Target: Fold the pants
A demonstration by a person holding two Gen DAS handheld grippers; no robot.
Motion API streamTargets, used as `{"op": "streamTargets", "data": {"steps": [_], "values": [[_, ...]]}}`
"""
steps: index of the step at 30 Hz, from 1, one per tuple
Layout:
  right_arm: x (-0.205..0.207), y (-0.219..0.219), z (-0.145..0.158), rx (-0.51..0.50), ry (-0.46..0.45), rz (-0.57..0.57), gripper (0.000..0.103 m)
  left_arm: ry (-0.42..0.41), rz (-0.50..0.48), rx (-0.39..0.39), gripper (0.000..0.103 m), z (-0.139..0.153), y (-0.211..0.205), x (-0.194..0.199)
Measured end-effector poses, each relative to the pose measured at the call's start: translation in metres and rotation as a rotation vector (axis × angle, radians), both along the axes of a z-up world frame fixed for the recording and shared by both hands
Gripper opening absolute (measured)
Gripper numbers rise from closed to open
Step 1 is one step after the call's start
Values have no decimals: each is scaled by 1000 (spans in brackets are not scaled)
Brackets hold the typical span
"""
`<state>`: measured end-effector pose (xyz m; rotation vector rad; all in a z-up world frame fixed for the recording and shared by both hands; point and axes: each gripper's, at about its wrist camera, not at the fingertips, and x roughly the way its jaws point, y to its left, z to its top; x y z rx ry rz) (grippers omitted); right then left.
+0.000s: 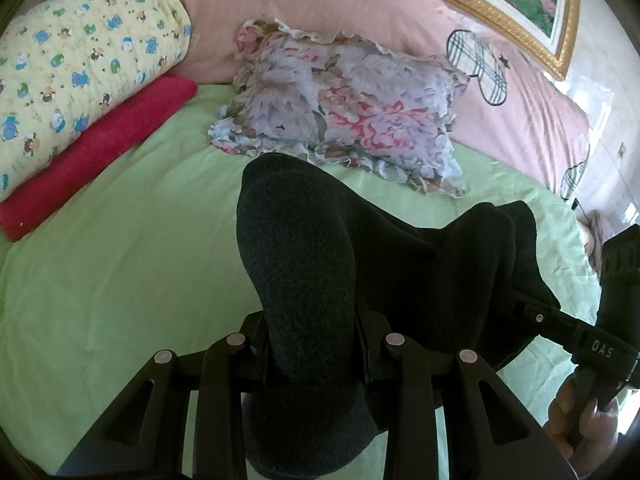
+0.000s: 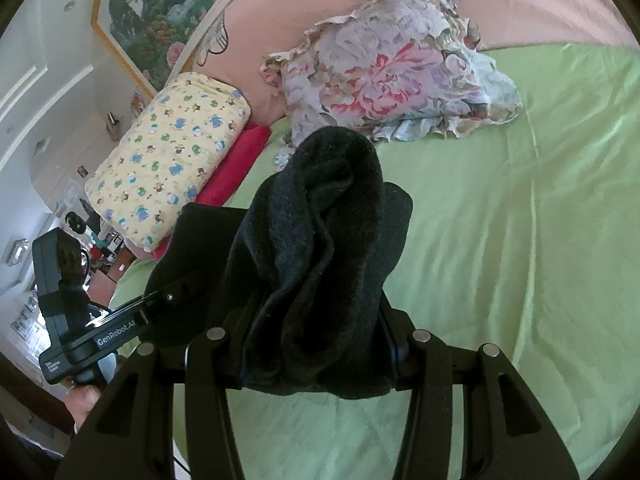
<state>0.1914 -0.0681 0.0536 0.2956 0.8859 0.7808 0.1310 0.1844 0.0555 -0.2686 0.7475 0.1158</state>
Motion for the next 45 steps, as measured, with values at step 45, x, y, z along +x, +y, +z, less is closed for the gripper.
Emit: {"op": "streamTargets", "data": {"steps": [45], "values": [[58,-41,-65,83,8,-213,79,59,126,5,70,-46,33,32]]}}
